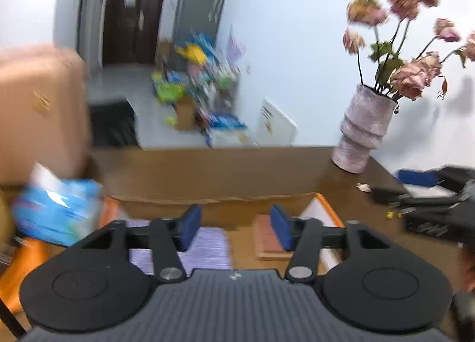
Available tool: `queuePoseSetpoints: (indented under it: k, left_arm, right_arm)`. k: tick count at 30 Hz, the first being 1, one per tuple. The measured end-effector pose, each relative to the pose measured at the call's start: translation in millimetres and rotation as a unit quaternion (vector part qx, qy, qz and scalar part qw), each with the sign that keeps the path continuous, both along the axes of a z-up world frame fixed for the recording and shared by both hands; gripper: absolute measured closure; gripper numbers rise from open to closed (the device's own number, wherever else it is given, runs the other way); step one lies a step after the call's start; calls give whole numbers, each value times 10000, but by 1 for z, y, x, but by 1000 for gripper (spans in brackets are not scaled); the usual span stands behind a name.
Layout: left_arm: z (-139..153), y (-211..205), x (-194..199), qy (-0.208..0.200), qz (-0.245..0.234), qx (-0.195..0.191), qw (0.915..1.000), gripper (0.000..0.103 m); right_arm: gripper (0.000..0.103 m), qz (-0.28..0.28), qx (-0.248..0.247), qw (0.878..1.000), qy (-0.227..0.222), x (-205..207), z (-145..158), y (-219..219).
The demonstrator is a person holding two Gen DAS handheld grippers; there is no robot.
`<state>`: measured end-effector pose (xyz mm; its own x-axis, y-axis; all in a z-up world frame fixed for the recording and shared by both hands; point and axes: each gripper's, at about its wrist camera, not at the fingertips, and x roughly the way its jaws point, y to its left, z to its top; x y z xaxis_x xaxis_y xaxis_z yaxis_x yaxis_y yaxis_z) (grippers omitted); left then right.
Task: Organize soft objects
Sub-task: 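Carry the sponge into the red box and open both grippers, then lower both grippers onto the pink satin bow and close them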
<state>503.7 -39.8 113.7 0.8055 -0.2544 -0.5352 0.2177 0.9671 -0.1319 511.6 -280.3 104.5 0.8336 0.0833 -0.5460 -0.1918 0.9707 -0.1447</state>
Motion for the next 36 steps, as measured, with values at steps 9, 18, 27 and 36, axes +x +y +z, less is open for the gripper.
queuePoseSetpoints:
  k: [9, 18, 27, 36]
  left_arm:
    - [44, 32, -119, -1011, 323, 568, 9927, 23]
    - [11, 44, -236, -1467, 802, 899, 9818, 13]
    - [-52, 35, -362, -1666, 396, 793, 9820, 3]
    - [-89, 39, -413, -1195, 158, 578, 9910, 3]
  right_arm:
    - [31, 178, 422, 9972, -590, -110, 57, -30]
    - [28, 253, 1229, 9877, -936, -220, 35, -48]
    - [25, 425, 1566, 9814, -1028, -347, -39, -28]
    - [24, 384, 1579, 9835, -793, -421, -100, -3]
